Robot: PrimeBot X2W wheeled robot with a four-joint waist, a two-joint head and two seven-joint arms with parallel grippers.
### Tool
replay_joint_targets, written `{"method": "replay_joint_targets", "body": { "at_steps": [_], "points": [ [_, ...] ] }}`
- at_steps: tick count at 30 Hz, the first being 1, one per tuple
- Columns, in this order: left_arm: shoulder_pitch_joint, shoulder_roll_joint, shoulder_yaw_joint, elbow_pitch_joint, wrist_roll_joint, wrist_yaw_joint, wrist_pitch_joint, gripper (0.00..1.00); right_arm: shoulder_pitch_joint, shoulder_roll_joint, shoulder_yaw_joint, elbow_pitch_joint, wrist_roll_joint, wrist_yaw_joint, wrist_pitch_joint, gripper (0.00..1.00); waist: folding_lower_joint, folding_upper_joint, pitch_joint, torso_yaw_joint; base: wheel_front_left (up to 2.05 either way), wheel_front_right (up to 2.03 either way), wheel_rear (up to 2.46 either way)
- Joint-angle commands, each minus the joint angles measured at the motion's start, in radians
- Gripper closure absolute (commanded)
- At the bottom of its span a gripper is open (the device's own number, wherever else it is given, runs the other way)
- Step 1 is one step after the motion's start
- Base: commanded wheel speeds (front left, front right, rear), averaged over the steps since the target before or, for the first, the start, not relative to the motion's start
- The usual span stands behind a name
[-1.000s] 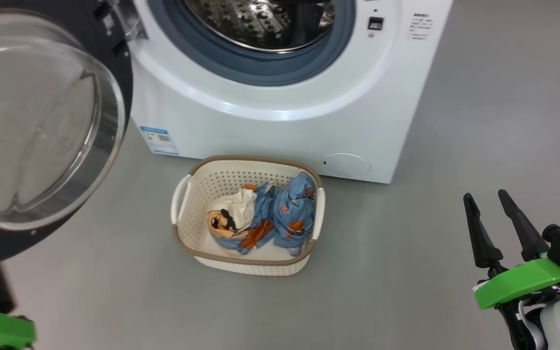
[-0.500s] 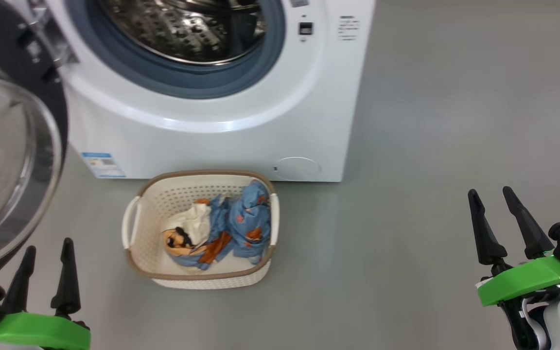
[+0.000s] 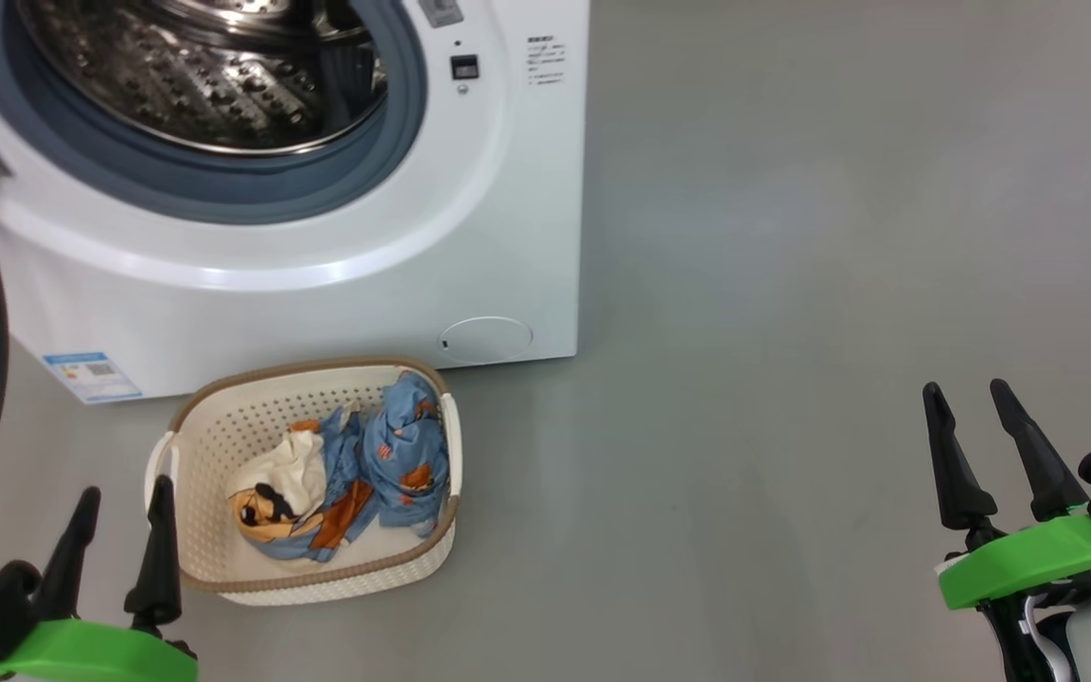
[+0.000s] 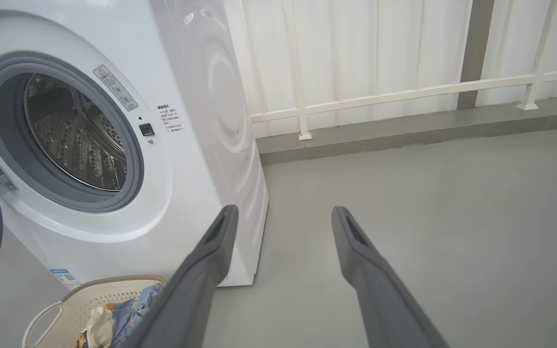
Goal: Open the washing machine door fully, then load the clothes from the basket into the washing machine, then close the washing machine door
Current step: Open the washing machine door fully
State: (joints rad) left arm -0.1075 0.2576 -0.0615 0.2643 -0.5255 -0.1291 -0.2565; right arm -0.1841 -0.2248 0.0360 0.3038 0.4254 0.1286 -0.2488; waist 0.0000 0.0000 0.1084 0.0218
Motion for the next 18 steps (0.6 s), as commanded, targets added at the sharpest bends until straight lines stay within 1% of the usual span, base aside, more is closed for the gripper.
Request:
{"method": "replay_joint_targets", "body": {
  "at_steps": [1, 17, 18],
  "points": [
    [-0.006, 0.027, 0.032, -0.029, -0.005, -0.002, -0.005, 0.00, 0.009, -0.011, 0.013, -0.026, 0.004, 0.002, -0.013, 0.00, 0.0000, 0.0000, -0.011, -0.018, 0.00, 0.00, 0.00],
    [0.001, 0.033, 0.028, -0.032, -0.030, -0.002, -0.005, 0.00, 0.014, -0.003, 0.006, -0.028, 0.001, 0.002, -0.013, 0.00, 0.0000, 0.0000, -0.016, -0.024, 0.00, 0.00, 0.00],
    [0.001, 0.040, 0.020, -0.032, -0.033, -0.002, -0.005, 0.00, 0.015, -0.004, 0.006, -0.028, 0.002, 0.002, -0.013, 0.00, 0.0000, 0.0000, -0.017, -0.023, 0.00, 0.00, 0.00]
  ]
}}
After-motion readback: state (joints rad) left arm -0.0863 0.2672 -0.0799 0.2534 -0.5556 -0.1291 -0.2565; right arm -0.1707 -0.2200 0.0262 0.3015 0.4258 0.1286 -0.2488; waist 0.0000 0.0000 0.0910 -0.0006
